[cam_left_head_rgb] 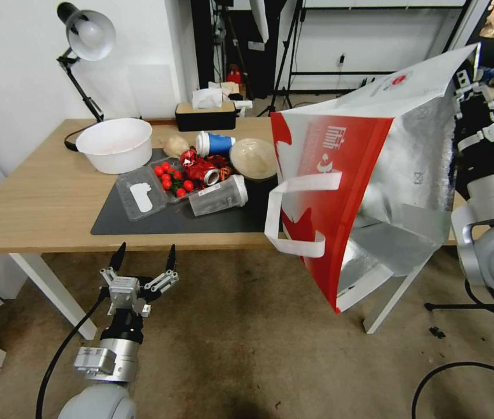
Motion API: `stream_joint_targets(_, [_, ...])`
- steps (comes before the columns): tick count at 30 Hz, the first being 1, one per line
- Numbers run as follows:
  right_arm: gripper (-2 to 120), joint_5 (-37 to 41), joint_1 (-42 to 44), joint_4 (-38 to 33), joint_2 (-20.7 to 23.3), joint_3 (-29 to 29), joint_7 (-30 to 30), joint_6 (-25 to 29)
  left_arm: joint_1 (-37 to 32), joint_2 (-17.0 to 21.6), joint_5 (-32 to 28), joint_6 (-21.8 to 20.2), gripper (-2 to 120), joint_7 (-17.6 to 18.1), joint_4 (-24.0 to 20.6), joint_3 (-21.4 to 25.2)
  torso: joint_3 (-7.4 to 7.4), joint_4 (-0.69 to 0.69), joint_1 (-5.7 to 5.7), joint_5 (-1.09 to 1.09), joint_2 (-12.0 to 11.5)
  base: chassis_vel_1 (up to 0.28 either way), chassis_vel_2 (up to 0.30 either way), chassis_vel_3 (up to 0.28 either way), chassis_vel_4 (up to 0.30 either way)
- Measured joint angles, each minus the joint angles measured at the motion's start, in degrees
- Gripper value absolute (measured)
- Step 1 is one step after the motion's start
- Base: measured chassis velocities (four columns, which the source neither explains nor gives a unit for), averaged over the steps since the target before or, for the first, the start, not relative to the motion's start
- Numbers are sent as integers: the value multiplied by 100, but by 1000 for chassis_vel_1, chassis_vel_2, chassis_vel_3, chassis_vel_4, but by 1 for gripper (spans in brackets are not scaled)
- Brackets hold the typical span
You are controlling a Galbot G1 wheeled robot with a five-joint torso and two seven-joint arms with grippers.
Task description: Pick up the food delivery bag from the floor and place it on the table.
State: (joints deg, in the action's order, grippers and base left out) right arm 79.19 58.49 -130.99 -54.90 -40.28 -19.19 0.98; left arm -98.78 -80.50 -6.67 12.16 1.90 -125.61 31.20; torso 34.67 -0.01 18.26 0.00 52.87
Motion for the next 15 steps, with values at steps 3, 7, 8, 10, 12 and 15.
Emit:
stream_joint_targets(3, [0, -48, 1, 33, 25, -77, -183, -37, 5, 10, 0, 1, 100, 0, 5, 3, 0, 0, 0, 0, 0, 0, 0, 0, 0])
stream_joint_targets(7, [0, -69, 26, 48, 77, -212, -302, -102, 17, 11, 0, 2, 100, -1, 12, -3, 0, 0, 0, 0, 0, 0, 0, 0, 0])
stream_joint_targets(8, [0, -74, 33, 74, 96, -254, -315, -116, 23, 10, 0, 2, 100, -2, 15, -10, 0, 0, 0, 0, 0, 0, 0, 0, 0])
stream_joint_targets(10, [0, -81, 37, 116, 115, -296, -328, -123, 25, 10, 0, 2, 100, -2, 15, -15, 0, 0, 0, 0, 0, 0, 0, 0, 0])
stream_joint_targets(12, [0, -90, 36, 222, 149, -375, -346, -126, 28, 12, -1, 2, 100, -4, 18, -21, 0, 0, -1, 0, -1, 0, 0, 0, 0])
stream_joint_targets(15, [0, -106, 33, 340, 195, -438, -345, -140, 26, 17, -1, 3, 100, -5, 19, -23, 0, 0, 0, 0, -1, 0, 0, 0, 0])
